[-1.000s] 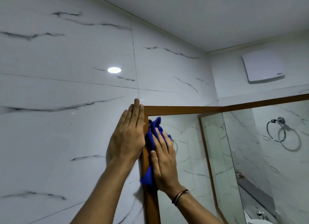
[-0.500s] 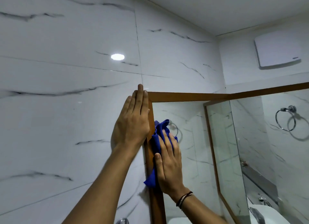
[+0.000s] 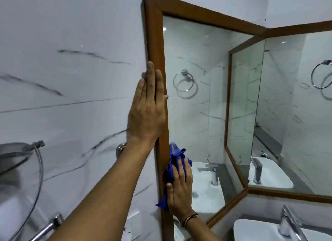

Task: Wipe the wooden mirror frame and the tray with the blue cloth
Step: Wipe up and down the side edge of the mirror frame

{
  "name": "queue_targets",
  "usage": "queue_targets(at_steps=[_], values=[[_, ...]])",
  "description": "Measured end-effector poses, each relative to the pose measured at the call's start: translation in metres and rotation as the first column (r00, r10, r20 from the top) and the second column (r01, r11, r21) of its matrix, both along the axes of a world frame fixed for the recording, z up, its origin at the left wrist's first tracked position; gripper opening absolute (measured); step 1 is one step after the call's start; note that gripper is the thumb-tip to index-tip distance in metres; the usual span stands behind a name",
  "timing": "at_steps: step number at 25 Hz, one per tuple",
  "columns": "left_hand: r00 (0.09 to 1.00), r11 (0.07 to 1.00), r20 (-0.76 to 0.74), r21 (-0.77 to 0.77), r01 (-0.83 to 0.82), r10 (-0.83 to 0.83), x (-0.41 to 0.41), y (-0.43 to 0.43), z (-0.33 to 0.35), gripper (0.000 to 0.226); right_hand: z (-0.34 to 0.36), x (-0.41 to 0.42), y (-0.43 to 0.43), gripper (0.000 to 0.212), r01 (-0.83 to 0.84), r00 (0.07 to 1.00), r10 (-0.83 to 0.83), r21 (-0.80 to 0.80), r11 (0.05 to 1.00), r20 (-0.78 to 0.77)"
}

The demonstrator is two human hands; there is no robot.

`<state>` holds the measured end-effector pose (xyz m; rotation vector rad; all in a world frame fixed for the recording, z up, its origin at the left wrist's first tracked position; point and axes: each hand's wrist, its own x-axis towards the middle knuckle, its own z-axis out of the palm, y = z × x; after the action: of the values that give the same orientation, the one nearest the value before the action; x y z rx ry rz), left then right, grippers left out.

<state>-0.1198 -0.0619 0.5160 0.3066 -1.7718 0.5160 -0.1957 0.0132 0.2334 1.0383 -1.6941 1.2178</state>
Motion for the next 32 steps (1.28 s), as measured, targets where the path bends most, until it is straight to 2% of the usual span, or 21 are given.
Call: queue_targets(at_steps=[2,4,6,8,11,12,14,16,18,20,23,25,27,30,32], values=[[1.0,0.999,0.005,0.03,0.016,-0.016,0.001,0.006,-0.045,0.064,-0.006,-0.001,0.002,0.062,-0.014,0.998,0.014,0.005,1.0,-0.056],[0.999,0.999,-0.01,-0.021,-0.032,0.031,0.001,0.005,-0.075,0.063,0.035,-0.013,-0.004,0.061,-0.02,0.988,0.015,-0.028,0.999,-0.151],[0.998,0.999,-0.065,-0.031,-0.006,0.004,-0.002,0.0,-0.084,0.059,0.06,-0.027,-0.015,0.061,0.007,0.988,-0.018,-0.07,0.997,-0.152],[0.993,0.998,-0.115,-0.054,0.011,-0.017,-0.006,-0.003,-0.083,0.055,0.034,-0.024,-0.018,0.061,0.017,0.993,-0.028,-0.103,0.995,-0.11],[0.987,0.997,-0.144,-0.039,0.068,-0.073,-0.008,-0.002,-0.087,0.052,-0.06,0.008,0.0,0.063,-0.014,0.998,0.016,0.027,1.0,-0.067],[0.986,0.997,-0.152,-0.036,0.067,-0.072,-0.007,-0.002,-0.093,0.052,-0.072,0.01,0.007,0.064,-0.014,0.997,0.018,0.046,0.999,-0.078],[0.988,0.998,-0.152,-0.065,0.022,-0.032,-0.006,-0.002,-0.093,0.051,-0.029,-0.008,0.004,0.064,-0.024,0.986,0.027,0.023,0.999,-0.162],[0.985,0.998,-0.169,-0.062,0.029,-0.04,-0.01,-0.002,-0.087,0.051,0.046,-0.027,-0.007,0.063,-0.007,0.974,-0.002,-0.035,0.999,-0.225],[0.982,0.998,-0.182,-0.046,0.034,-0.042,-0.013,-0.005,-0.086,0.052,0.064,-0.038,-0.019,0.064,0.023,0.978,-0.047,-0.119,0.993,-0.205],[0.99,0.999,-0.138,-0.051,-0.002,-0.005,-0.013,-0.006,-0.097,0.055,0.005,-0.022,-0.016,0.068,0.048,0.991,-0.06,-0.102,0.994,-0.117],[1.0,1.0,-0.018,0.004,-0.005,0.005,-0.005,-0.001,-0.15,0.065,-0.142,0.024,0.008,0.067,0.072,0.99,-0.083,0.098,0.993,0.112],[0.998,0.999,0.057,0.016,-0.036,0.035,0.003,0.003,-0.191,0.072,-0.171,0.019,0.015,0.066,0.072,0.986,-0.09,0.128,0.989,0.14],[0.995,0.999,0.094,0.033,-0.03,0.027,0.006,0.002,-0.217,0.074,-0.128,0.003,0.006,0.066,0.03,0.996,-0.037,0.088,0.996,0.08],[0.994,0.999,0.113,0.031,-0.016,0.013,0.004,-0.003,-0.227,0.075,-0.059,-0.024,-0.015,0.065,0.034,0.999,-0.036,-0.068,0.997,-0.019],[0.995,1.0,0.1,0.011,0.012,-0.013,-0.001,-0.007,-0.232,0.075,-0.077,-0.026,-0.014,0.065,0.064,0.998,-0.065,-0.076,0.995,-0.015]])
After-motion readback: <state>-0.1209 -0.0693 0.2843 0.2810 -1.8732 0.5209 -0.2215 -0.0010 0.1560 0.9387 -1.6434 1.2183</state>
